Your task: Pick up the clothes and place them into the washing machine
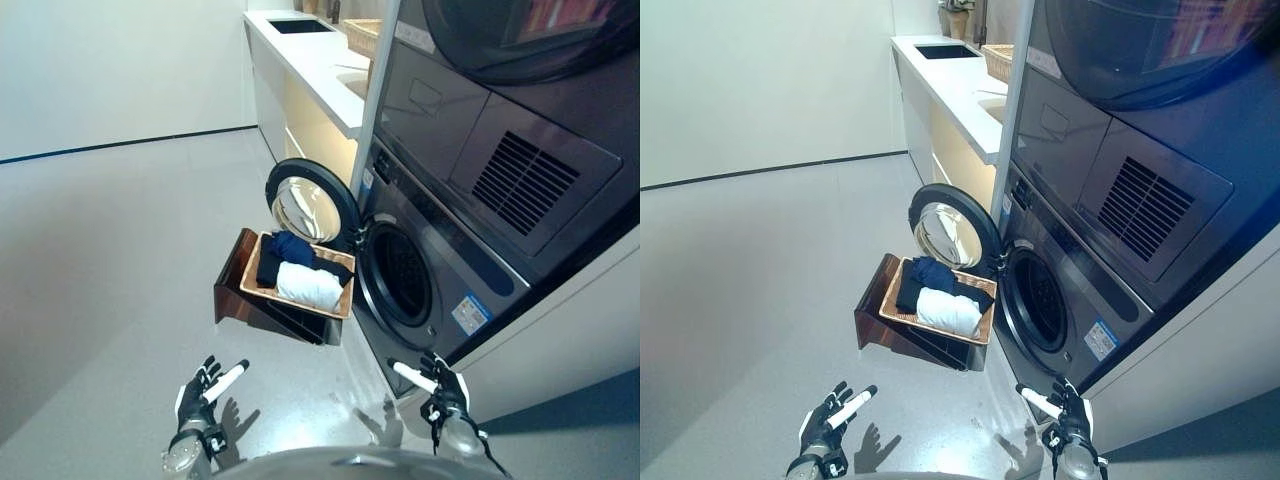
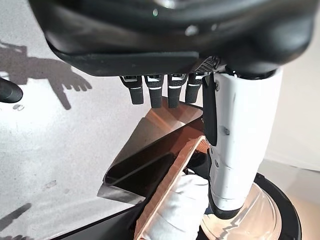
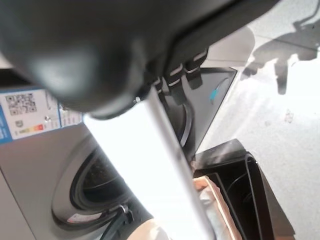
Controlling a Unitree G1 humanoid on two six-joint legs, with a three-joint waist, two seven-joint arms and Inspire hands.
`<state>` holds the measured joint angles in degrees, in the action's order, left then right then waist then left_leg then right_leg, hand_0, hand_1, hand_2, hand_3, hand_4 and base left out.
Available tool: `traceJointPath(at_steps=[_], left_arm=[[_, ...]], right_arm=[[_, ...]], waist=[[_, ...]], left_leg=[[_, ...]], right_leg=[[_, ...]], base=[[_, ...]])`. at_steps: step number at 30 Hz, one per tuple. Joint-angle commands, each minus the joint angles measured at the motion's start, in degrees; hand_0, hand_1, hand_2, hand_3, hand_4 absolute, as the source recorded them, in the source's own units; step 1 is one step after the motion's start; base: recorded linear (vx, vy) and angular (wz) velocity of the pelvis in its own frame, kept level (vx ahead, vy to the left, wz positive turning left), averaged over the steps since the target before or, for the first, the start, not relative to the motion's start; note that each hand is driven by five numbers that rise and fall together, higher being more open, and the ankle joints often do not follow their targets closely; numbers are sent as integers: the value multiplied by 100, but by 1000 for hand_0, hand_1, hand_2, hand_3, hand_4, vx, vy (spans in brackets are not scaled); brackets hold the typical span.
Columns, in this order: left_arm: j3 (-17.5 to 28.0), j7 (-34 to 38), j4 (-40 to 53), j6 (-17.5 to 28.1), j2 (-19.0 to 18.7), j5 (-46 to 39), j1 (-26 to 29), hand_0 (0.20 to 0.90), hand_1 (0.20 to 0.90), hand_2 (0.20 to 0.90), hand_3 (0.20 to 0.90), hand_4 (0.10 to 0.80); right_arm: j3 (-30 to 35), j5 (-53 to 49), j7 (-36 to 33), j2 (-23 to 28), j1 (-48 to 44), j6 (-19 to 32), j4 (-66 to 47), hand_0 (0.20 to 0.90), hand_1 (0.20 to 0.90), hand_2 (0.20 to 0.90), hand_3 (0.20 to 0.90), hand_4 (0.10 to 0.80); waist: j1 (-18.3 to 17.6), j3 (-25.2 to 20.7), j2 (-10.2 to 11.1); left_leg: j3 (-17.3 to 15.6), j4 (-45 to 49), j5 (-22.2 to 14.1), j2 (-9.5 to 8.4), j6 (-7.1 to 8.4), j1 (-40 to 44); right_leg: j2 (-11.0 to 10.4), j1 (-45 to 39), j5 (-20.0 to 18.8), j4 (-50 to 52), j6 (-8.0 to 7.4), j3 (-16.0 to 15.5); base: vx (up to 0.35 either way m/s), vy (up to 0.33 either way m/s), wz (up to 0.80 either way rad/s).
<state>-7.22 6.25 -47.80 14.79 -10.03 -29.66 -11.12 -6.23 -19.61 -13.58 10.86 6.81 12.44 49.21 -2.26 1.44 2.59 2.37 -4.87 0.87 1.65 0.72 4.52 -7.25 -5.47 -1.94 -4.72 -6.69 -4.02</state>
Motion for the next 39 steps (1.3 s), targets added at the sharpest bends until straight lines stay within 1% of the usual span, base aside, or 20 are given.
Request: traceJointPath(at_steps=[1, 4, 6, 7, 9, 11, 13, 16, 17, 18, 20, 22, 24, 26, 29, 31, 32, 34, 36, 39], left_arm=[[110, -62, 363, 327, -118, 171, 458, 900, 900, 900, 900, 800], [89, -78, 444, 316, -153, 194, 466, 900, 900, 900, 900, 800], [79, -101, 559, 300, -189, 244, 451, 900, 900, 900, 900, 800], [91, -97, 572, 289, -210, 263, 453, 900, 900, 900, 900, 800], [122, -83, 663, 270, -236, 286, 434, 900, 900, 900, 900, 800], [200, -53, 628, 247, -292, 327, 417, 900, 900, 900, 900, 800], [274, -42, 566, 235, -321, 363, 427, 900, 900, 900, 900, 800], [317, -58, 558, 250, -316, 331, 432, 900, 900, 900, 900, 800], [322, -58, 546, 254, -321, 322, 440, 900, 900, 900, 900, 800], [323, -51, 561, 261, -334, 325, 445, 900, 900, 900, 900, 800], [333, -52, 603, 273, -328, 301, 426, 900, 900, 900, 900, 800], [336, -39, 594, 267, -317, 291, 432, 900, 900, 900, 900, 800], [317, -17, 608, 264, -306, 286, 444, 900, 900, 900, 900, 800], [313, -13, 563, 266, -285, 251, 436, 900, 900, 900, 900, 800], [266, 15, 550, 246, -255, 203, 425, 900, 900, 900, 900, 800], [274, 28, 534, 241, -249, 197, 419, 900, 900, 900, 900, 800], [297, 73, 501, 245, -220, 142, 397, 900, 900, 900, 900, 800], [324, 107, 383, 259, -164, 71, 414, 900, 900, 900, 900, 800], [313, 145, 264, 256, -102, 35, 438, 900, 900, 900, 900, 800], [251, 148, 232, 269, -80, -49, 520, 900, 900, 900, 900, 800]], right_arm=[[379, -74, -9, 304, -573, 331, -140, 900, 900, 900, 900, 800], [490, -166, -19, 311, -562, 333, -113, 900, 900, 900, 900, 800], [592, -191, -35, 334, -479, 331, -149, 900, 900, 900, 900, 800], [633, -202, -39, 352, -439, 325, -162, 900, 900, 900, 900, 800], [687, -217, -33, 359, -390, 312, -147, 900, 900, 900, 900, 800], [680, -229, -18, 353, -403, 305, -132, 900, 900, 900, 900, 800], [679, -248, 7, 334, -416, 324, -100, 900, 900, 900, 900, 800], [698, -288, 29, 333, -436, 354, -43, 900, 900, 900, 900, 800], [690, -297, 37, 338, -453, 362, -33, 900, 900, 900, 900, 800], [683, -313, 37, 341, -469, 367, -12, 900, 900, 900, 900, 800], [657, -329, 18, 315, -499, 384, -1, 900, 900, 900, 900, 800], [631, -325, -14, 289, -519, 379, 32, 900, 900, 900, 900, 800], [606, -307, -60, 278, -532, 370, 7, 900, 900, 900, 900, 800], [601, -302, -70, 263, -488, 370, 22, 900, 900, 900, 900, 800], [608, -312, -90, 263, -417, 356, -19, 900, 900, 900, 900, 800], [601, -322, -85, 251, -400, 352, -45, 900, 900, 900, 900, 800], [581, -314, -80, 266, -413, 356, -59, 900, 900, 900, 900, 800], [533, -329, -73, 277, -452, 370, -79, 900, 900, 900, 900, 800], [469, -331, -89, 320, -546, 383, 12, 900, 900, 900, 900, 800], [416, -347, -68, 385, -602, 420, 13, 900, 900, 900, 900, 800]], waist=[[118, 143, -109], [95, 187, -148], [58, 205, -171], [37, 224, -188], [-4, 308, -212], [-5, 383, -227], [14, 443, -213], [-4, 530, -217], [-24, 550, -205], [-50, 576, -180], [-83, 624, -130], [-112, 654, -56], [-135, 671, 0], [-164, 649, 50], [-230, 599, 80], [-242, 581, 81], [-216, 534, 66], [-189, 451, 57], [-180, 389, 8], [-222, 349, -50]], left_leg=[[-77, 148, -575, -614, -368, 116], [-17, 257, -612, -746, -428, 80], [79, 315, -643, -839, -459, 98], [133, 347, -659, -881, -482, 115], [210, 409, -697, -939, -543, 179], [200, 451, -745, -947, -594, 247], [157, 489, -810, -940, -584, 312], [132, 554, -840, -886, -516, 320], [146, 566, -852, -883, -495, 337], [165, 578, -858, -896, -483, 348], [185, 559, -900, -894, -456, 432], [205, 545, -932, -910, -424, 515], [246, 536, -961, -925, -406, 577], [284, 501, -990, -916, -390, 655], [411, 435, -1015, -853, -369, 797], [439, 419, -1021, -822, -361, 837], [473, 401, -1024, -759, -326, 923], [507, 366, -1081, -699, -283, 1021], [504, 425, -1074, -531, -186, 1124], [565, 683, -866, -325, -15, 1164]], right_leg=[[-114, 342, -136, 533, -184, 60], [-277, 447, -305, 819, -235, 71], [-375, 519, -397, 1126, -208, 66], [-423, 581, -423, 1359, -176, 70], [-472, 789, -462, 1959, -44, 79], [-467, 989, -407, 2352, 74, 50], [-404, 1072, -275, 2291, 113, -120], [-187, 1277, -217, 1764, 76, -256], [-102, 1359, -291, 1443, 34, -232], [-61, 1432, -412, 1205, -20, -147], [74, 1680, -814, 564, -158, 37], [159, 1790, -1012, 184, -266, 50], [236, 1821, -1116, -28, -307, 44], [294, 1824, -1170, -28, -311, 56], [307, 1767, -1289, 128, -287, 149], [323, 1777, -1280, 204, -279, 178], [357, 1783, -1165, 344, -229, 109], [399, 1783, -1027, 390, -166, 27], [507, 1770, -851, 520, -71, -29], [640, 1704, -597, 738, 48, -119]], base=[[-31, 202, 10], [-15, 183, 18], [13, 211, 33], [20, 212, 36], [8, 215, 28], [11, 161, 1], [25, 85, -2], [14, 15, 8], [32, -14, 16], [49, -20, 14], [81, -19, 8], [107, -20, 7], [118, -34, 13], [160, -65, 20], [191, -100, 28], [163, -104, 16], [201, -134, 13], [277, -188, 13], [280, -199, 17], [251, -220, 34]])
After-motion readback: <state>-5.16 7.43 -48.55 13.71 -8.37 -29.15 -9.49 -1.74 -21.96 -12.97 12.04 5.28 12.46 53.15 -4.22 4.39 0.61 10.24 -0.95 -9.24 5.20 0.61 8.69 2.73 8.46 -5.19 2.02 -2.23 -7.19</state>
